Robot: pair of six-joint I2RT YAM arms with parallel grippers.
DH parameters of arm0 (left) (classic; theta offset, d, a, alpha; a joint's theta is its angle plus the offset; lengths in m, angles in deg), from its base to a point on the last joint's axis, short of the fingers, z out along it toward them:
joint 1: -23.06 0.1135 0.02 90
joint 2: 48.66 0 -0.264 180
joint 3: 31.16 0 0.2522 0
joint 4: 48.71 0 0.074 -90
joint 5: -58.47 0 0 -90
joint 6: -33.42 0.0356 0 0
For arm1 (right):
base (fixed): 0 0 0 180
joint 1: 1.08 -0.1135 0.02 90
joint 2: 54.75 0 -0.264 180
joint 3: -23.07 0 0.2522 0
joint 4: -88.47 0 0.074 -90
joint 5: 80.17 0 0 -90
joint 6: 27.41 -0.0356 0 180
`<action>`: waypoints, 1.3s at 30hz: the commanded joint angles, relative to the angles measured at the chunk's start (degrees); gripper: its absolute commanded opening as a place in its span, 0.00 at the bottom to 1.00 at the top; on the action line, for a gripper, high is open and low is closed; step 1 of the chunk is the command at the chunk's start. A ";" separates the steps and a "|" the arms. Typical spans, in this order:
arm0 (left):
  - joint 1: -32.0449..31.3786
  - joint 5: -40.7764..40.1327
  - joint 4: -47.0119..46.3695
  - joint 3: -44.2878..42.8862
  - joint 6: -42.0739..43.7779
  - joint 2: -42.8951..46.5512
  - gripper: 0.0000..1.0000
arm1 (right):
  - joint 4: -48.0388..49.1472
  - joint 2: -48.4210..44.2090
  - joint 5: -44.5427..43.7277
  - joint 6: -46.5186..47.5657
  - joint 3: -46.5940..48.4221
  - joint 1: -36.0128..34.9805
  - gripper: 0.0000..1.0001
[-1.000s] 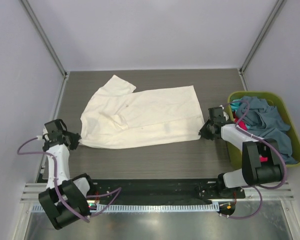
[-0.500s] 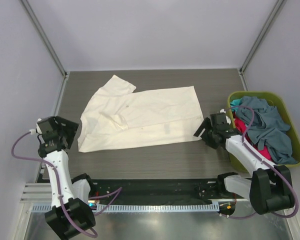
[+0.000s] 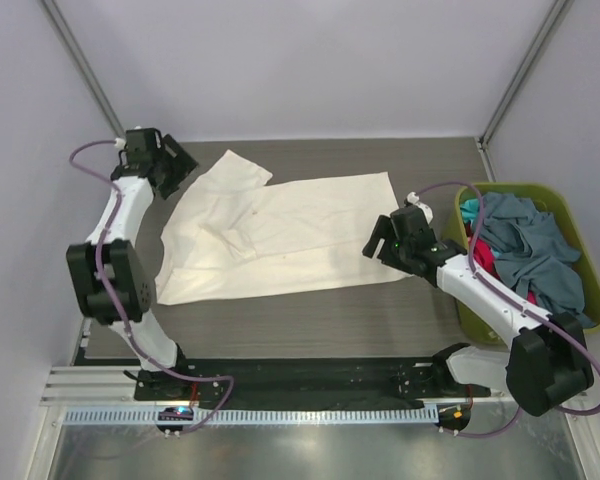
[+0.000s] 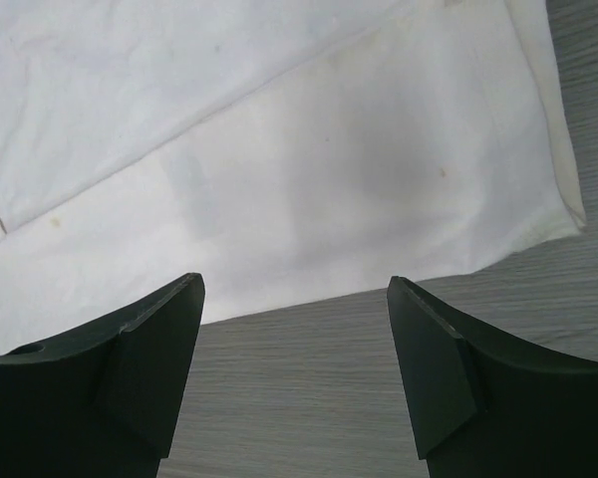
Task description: Fold and stack the t-shirts
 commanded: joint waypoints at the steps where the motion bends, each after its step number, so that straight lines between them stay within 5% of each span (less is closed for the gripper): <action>1: -1.60 -0.87 -4.99 -12.38 2.70 -10.87 0.80 | 4.72 0.57 1.02 3.37 0.08 -0.79 0.81; 11: -2.75 4.49 -1.39 -60.60 12.72 -49.82 0.81 | 12.21 7.16 6.56 8.30 -1.07 -1.76 0.82; 13: -2.83 4.93 -3.58 -63.99 13.61 -55.08 0.84 | 14.13 9.17 6.56 8.56 -1.25 -1.76 0.81; 18: -3.71 8.01 -12.71 -65.14 10.97 -59.50 0.88 | 16.95 13.75 9.73 8.12 -0.64 -2.03 0.82; 29: -8.01 7.14 -14.22 -63.65 12.98 -64.08 0.86 | 18.01 16.39 9.38 9.53 0.34 -2.11 0.81; 33: -8.20 7.13 -13.96 -62.86 12.99 -63.64 0.75 | 17.75 16.39 8.94 9.62 -0.10 -2.11 0.82; 39: -8.11 8.18 -13.78 -62.59 12.99 -63.64 0.44 | 16.96 15.60 8.41 9.62 -0.11 -2.20 0.82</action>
